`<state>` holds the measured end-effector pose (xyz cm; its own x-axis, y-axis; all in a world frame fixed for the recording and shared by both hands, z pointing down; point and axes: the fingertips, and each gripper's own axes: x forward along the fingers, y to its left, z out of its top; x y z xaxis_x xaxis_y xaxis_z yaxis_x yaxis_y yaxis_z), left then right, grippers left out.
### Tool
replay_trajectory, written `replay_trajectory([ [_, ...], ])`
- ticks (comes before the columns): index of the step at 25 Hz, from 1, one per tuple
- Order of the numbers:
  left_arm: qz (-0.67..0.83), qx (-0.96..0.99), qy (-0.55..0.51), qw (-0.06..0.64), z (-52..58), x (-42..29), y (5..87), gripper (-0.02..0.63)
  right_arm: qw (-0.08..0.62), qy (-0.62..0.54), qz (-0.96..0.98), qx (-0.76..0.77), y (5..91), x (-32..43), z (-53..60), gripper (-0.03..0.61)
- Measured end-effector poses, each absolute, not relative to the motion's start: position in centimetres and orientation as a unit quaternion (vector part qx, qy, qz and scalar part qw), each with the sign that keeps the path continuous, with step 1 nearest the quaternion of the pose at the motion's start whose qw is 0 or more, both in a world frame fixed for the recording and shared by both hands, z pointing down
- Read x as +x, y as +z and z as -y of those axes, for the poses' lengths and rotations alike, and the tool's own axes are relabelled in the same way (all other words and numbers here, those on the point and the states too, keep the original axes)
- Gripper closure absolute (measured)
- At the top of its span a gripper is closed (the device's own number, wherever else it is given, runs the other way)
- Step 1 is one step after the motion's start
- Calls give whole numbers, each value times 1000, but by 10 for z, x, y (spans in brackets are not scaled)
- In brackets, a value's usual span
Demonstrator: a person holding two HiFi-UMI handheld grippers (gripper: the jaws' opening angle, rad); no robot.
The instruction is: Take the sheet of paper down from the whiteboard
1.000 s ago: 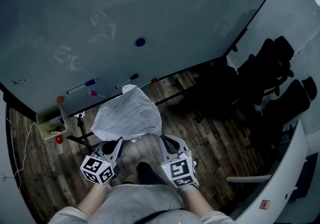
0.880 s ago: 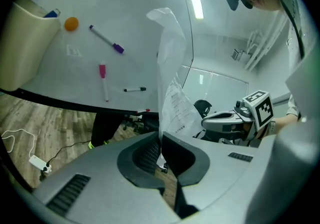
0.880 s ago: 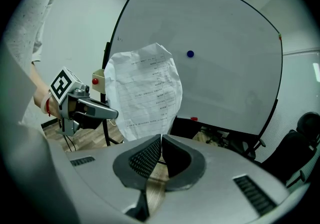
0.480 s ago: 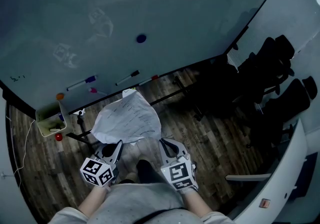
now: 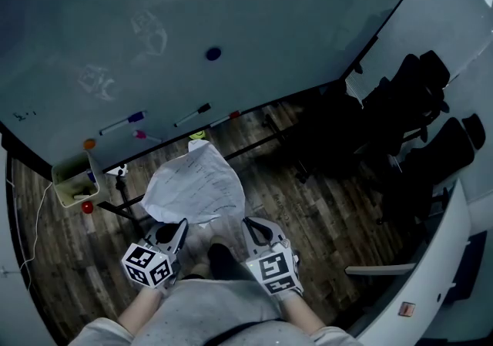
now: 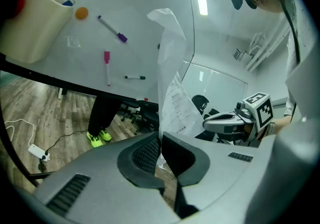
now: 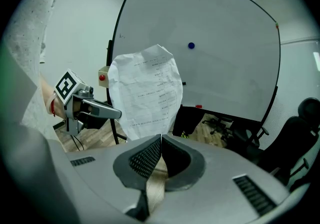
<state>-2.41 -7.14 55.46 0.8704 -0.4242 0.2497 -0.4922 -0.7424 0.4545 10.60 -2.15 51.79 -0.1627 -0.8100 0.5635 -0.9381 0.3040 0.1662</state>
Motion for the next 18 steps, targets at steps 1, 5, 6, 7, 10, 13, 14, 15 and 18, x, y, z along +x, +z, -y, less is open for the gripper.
replay_trajectory([
  [1,244,931,66,261,71,-24,555,595,287,112,754,580,518,105,21,557],
  [5,238,933,69,260,70,-24,556,595,289,109,753,581,519,102,19,558],
  [6,237,934,69,259,71,-24,557,595,289,109,753,581,520,102,18,558],
  [7,235,934,68,259,71,-24,557,595,289,110,752,582,520,101,18,558],
  [10,230,935,68,260,71,-23,557,595,289,106,751,584,519,100,17,558],
  [13,225,936,67,262,70,-18,557,595,288,107,747,590,518,105,14,558],
  [14,223,936,66,264,69,-17,557,595,287,108,746,591,518,107,13,558],
  [15,222,936,66,266,69,-15,558,595,287,108,745,593,518,108,12,558],
  [18,216,935,67,272,66,-11,559,595,288,109,741,596,520,113,7,558],
])
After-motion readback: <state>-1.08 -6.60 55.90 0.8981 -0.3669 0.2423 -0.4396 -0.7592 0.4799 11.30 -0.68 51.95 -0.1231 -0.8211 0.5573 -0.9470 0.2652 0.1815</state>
